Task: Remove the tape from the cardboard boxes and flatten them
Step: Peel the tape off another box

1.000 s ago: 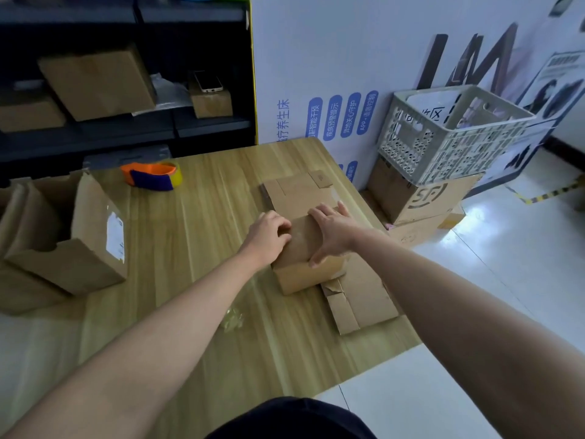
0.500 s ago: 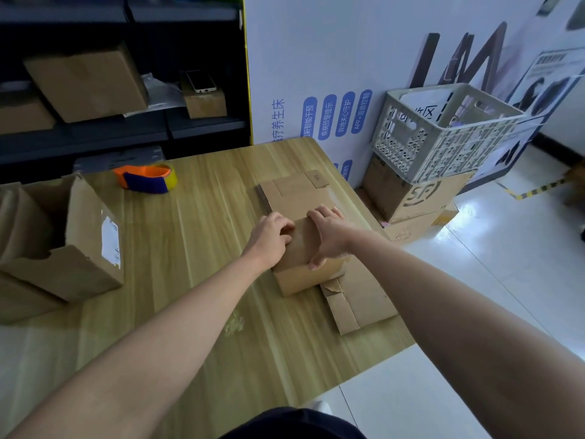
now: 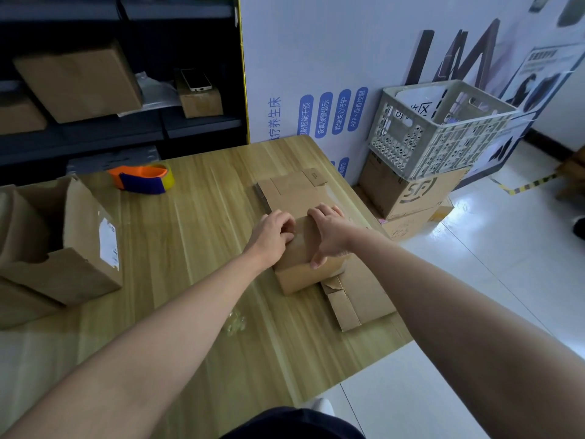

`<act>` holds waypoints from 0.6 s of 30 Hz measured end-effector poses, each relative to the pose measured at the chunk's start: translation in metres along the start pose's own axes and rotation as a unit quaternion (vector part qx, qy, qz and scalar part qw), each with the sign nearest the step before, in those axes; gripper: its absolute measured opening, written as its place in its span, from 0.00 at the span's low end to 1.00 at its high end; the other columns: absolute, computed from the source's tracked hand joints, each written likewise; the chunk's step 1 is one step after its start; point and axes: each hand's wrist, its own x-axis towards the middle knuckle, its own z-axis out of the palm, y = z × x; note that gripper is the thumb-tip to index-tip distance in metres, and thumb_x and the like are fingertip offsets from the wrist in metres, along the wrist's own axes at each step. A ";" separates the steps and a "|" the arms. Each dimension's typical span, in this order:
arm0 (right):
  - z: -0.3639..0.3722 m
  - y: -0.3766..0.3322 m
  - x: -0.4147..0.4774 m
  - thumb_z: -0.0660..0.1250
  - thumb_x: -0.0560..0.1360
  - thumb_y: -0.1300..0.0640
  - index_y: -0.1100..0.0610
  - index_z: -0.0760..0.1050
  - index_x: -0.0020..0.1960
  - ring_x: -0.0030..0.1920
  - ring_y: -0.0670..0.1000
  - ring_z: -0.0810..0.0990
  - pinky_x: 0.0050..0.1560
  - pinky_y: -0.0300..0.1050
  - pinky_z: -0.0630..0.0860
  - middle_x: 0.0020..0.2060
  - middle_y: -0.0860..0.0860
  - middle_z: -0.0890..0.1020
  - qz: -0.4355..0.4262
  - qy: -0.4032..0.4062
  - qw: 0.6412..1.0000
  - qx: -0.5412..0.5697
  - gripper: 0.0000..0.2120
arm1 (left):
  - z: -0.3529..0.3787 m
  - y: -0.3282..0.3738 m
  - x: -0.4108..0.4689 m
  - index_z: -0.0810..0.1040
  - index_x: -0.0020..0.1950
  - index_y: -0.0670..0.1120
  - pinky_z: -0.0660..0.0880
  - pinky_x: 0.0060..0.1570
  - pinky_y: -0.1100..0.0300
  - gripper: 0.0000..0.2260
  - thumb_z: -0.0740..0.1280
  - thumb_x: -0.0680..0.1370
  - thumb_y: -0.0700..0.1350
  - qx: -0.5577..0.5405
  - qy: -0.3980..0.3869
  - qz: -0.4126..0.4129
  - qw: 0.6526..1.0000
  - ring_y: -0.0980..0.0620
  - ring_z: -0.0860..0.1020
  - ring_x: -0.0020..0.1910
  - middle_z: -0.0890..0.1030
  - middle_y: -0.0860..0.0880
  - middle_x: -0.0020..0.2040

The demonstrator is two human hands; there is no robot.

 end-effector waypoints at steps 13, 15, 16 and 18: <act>0.002 0.003 0.002 0.79 0.59 0.43 0.55 0.51 0.75 0.71 0.57 0.54 0.71 0.53 0.54 0.69 0.52 0.59 -0.005 0.004 1.000 0.012 0.55 | 0.005 0.001 0.014 0.76 0.43 0.47 0.71 0.45 0.55 0.06 0.63 0.78 0.38 0.073 0.013 -0.005 0.997 0.50 0.73 0.49 0.76 0.50 0.47; 0.002 0.004 0.003 0.79 0.58 0.43 0.54 0.51 0.75 0.70 0.57 0.54 0.71 0.53 0.55 0.69 0.52 0.59 -0.002 0.004 1.000 0.018 0.56 | 0.007 0.002 0.013 0.72 0.43 0.47 0.67 0.43 0.56 0.07 0.60 0.80 0.37 0.118 0.004 0.020 0.993 0.49 0.71 0.48 0.74 0.50 0.46; 0.003 0.004 0.004 0.79 0.58 0.43 0.54 0.51 0.75 0.70 0.57 0.55 0.71 0.53 0.56 0.69 0.51 0.59 0.001 0.005 1.000 0.020 0.56 | 0.007 0.001 0.013 0.70 0.42 0.47 0.66 0.44 0.57 0.08 0.59 0.80 0.37 0.124 -0.004 0.027 0.992 0.49 0.70 0.49 0.73 0.50 0.46; 0.003 0.004 0.005 0.79 0.58 0.43 0.53 0.52 0.75 0.70 0.56 0.55 0.70 0.53 0.57 0.68 0.51 0.59 0.004 0.005 1.000 0.021 0.55 | 0.006 -0.004 0.010 0.68 0.42 0.47 0.66 0.49 0.55 0.09 0.58 0.80 0.36 0.092 -0.017 0.038 0.995 0.49 0.68 0.50 0.72 0.50 0.47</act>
